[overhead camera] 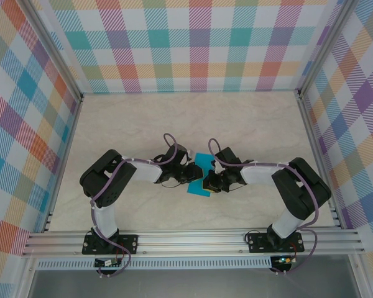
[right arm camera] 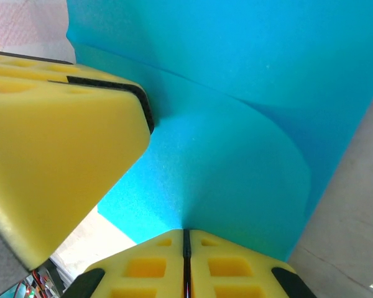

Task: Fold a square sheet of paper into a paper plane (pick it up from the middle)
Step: Fold the triangle a second time at the center of the table.

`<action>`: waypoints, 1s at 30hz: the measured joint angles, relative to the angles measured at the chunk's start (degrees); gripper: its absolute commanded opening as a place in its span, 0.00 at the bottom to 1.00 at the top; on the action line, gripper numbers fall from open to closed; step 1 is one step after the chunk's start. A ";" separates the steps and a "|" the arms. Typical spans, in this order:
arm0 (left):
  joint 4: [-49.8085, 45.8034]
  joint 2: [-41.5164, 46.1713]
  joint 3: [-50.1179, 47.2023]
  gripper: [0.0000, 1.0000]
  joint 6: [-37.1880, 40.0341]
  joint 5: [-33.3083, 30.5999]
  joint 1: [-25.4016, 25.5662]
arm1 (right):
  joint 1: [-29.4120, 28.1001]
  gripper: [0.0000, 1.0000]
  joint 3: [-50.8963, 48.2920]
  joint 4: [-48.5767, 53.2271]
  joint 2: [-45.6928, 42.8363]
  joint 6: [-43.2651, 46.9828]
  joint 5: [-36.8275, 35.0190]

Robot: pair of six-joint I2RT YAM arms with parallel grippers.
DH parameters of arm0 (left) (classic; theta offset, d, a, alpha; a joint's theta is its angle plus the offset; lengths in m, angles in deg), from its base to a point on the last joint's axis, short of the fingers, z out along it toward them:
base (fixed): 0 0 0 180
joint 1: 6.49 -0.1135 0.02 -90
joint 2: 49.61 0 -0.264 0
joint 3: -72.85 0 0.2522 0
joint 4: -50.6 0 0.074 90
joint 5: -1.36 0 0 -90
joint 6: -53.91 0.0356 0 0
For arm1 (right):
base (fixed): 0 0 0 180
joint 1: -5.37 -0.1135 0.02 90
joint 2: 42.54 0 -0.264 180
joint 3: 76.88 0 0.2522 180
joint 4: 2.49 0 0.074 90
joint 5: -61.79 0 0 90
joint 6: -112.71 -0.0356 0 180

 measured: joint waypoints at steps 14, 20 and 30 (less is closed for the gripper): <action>-0.02 0.00 0.00 0.17 0.15 -0.02 0.00 | -0.11 0.13 -1.25 1.22 -7.26 0.22 2.01; -0.02 0.00 0.02 0.17 0.15 -0.04 0.00 | -0.57 0.12 -2.58 1.25 -6.01 0.22 2.99; -0.04 0.00 0.00 0.17 0.20 -0.04 0.00 | -0.46 0.12 -3.87 0.52 -2.93 0.98 2.16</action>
